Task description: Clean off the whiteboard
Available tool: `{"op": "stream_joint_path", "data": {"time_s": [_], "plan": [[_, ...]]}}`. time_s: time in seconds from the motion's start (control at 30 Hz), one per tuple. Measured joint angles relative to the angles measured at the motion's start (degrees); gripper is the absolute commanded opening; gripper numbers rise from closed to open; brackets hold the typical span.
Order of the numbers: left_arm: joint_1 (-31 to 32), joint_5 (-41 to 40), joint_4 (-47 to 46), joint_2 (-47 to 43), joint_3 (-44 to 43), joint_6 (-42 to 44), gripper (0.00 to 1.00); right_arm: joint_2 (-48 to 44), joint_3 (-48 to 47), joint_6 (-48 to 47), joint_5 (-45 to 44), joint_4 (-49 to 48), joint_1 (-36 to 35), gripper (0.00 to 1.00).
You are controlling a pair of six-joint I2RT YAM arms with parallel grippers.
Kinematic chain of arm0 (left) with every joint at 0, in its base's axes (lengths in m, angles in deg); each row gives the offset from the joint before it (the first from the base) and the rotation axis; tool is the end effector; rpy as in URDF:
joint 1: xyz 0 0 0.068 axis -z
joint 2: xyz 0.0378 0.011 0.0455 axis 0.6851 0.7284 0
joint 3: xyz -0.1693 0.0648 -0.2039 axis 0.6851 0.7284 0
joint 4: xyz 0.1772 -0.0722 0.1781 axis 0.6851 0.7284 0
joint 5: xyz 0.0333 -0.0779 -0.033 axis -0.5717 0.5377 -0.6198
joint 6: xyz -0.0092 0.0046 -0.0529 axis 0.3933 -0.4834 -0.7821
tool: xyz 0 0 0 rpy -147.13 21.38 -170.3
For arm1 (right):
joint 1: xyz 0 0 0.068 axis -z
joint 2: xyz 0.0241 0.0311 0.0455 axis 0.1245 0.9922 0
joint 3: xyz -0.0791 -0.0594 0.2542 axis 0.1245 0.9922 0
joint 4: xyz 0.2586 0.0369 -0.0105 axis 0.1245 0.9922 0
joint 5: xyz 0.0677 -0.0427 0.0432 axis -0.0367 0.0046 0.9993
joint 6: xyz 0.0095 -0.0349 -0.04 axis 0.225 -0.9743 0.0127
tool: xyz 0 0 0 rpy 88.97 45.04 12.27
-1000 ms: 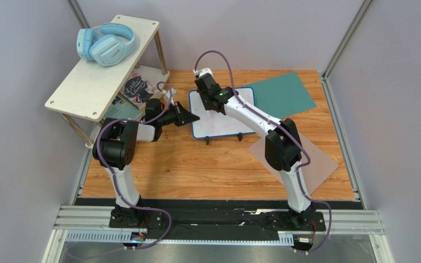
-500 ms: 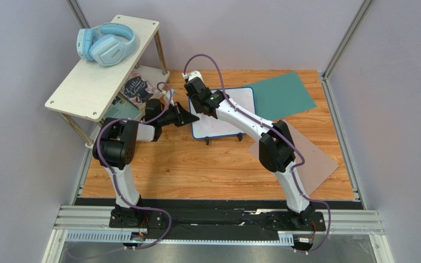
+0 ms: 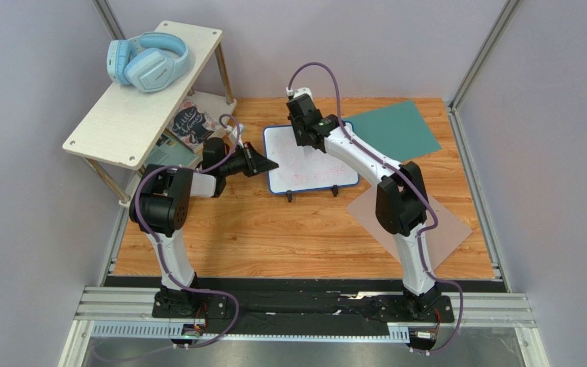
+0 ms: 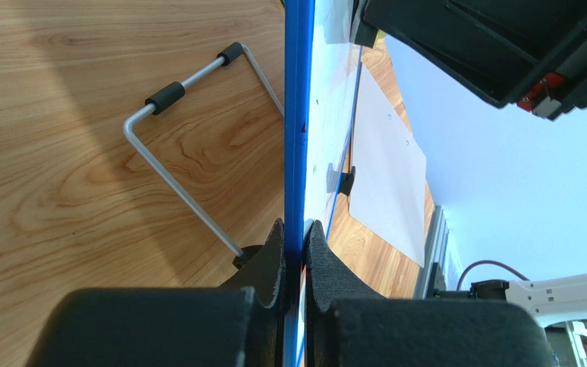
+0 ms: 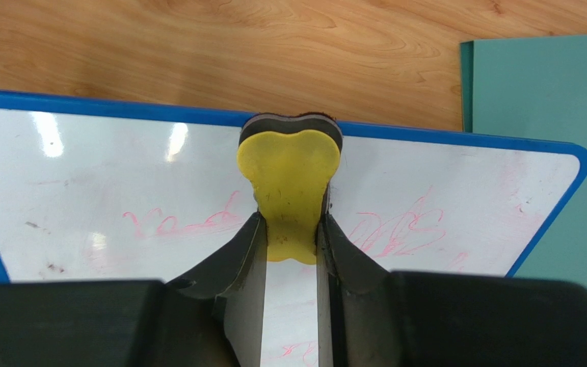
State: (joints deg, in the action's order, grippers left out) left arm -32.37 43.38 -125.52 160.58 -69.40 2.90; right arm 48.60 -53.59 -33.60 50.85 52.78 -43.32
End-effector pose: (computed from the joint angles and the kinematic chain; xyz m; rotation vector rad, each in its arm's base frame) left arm 0.3662 -0.0973 0.1502 0.0337 2.0326 -1.4295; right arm 0.4032 0.2803 0.2693 -0.3820 2.2819 0.0080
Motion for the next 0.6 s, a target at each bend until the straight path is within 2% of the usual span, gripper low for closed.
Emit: {"op": "stream_joint_path", "data": {"time_s": [0.3,0.47,0.6], "plan": [[-0.17,0.17,0.57,0.0,0.0,0.31,0.0,6.05,-10.4,-3.78,-1.05,3.21,-6.86,0.0],[-0.26,0.24,1.16,0.0,0.02,0.72,0.0,7.06,-11.26,-4.07,-1.79,2.91,-9.03,0.0],[-0.2,-0.22,1.03,0.0,0.04,0.72,0.0,6.8,-10.6,-2.14,-0.81,2.4,-7.96,0.0]]}}
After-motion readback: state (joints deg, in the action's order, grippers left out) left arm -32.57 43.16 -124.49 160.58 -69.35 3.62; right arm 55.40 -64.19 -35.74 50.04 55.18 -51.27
